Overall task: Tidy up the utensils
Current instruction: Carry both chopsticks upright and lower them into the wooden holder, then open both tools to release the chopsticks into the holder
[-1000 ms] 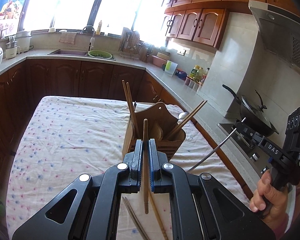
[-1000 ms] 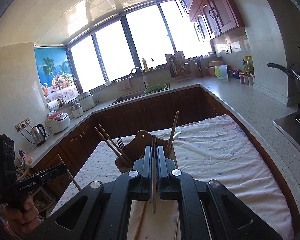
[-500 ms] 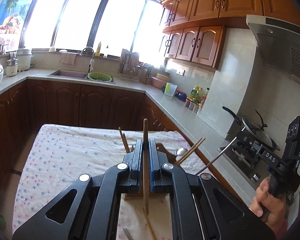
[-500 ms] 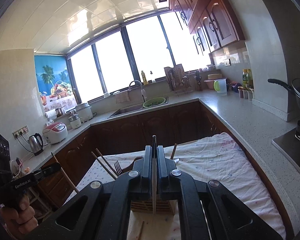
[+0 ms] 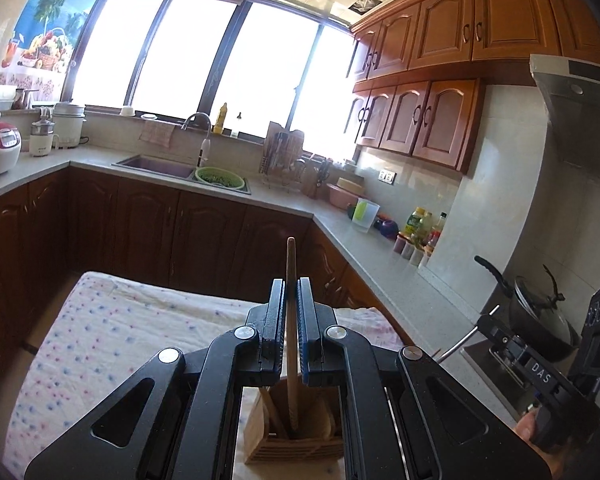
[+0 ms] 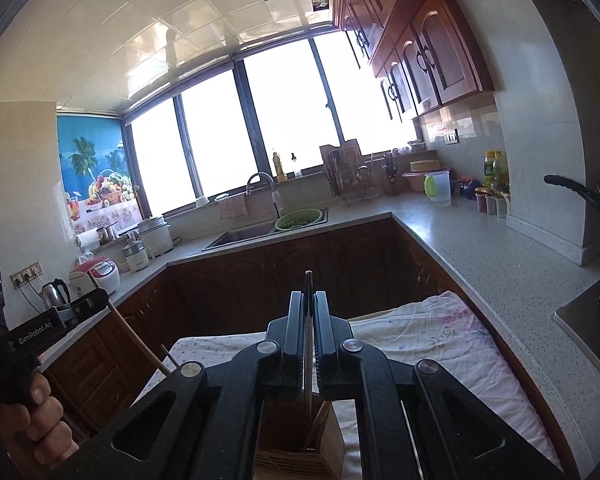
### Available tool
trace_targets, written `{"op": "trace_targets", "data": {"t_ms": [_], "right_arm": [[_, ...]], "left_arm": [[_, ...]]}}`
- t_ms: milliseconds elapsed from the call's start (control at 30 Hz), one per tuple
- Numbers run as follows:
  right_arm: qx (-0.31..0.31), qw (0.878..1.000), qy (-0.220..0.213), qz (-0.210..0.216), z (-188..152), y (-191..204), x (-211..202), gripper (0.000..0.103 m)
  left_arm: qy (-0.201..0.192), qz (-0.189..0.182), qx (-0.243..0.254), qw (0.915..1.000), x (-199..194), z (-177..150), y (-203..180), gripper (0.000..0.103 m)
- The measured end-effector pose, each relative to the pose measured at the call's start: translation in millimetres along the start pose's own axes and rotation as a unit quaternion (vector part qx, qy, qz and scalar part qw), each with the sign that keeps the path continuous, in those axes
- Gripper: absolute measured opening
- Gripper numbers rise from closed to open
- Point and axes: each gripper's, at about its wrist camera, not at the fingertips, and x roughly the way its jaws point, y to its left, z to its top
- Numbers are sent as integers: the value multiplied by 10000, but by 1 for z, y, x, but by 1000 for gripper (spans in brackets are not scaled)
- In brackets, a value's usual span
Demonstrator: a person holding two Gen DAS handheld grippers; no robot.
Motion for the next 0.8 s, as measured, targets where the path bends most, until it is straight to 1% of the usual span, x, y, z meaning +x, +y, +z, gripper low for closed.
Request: {"op": "trace_targets", "data": {"t_ms": [233, 367, 400, 500, 800], "right_arm": [[151, 9991, 395, -42, -34, -12, 19, 5], [183, 9978, 638, -45, -46, -16, 30, 5], [184, 9974, 691, -49, -49, -16, 33, 5], [153, 9964, 828, -70, -57, -15, 39, 5], [148, 9963, 835, -120, -57, -19, 39, 5]], "left_arm": [[471, 78, 43, 9989, 21, -42, 5, 4], [668, 102, 113, 9976, 27, -59, 6, 5], [603, 156, 159, 9979, 26, -60, 6, 5], [644, 121, 164, 9977, 26, -60, 6, 5], [698, 137, 134, 9974, 28, -60, 9, 5]]}}
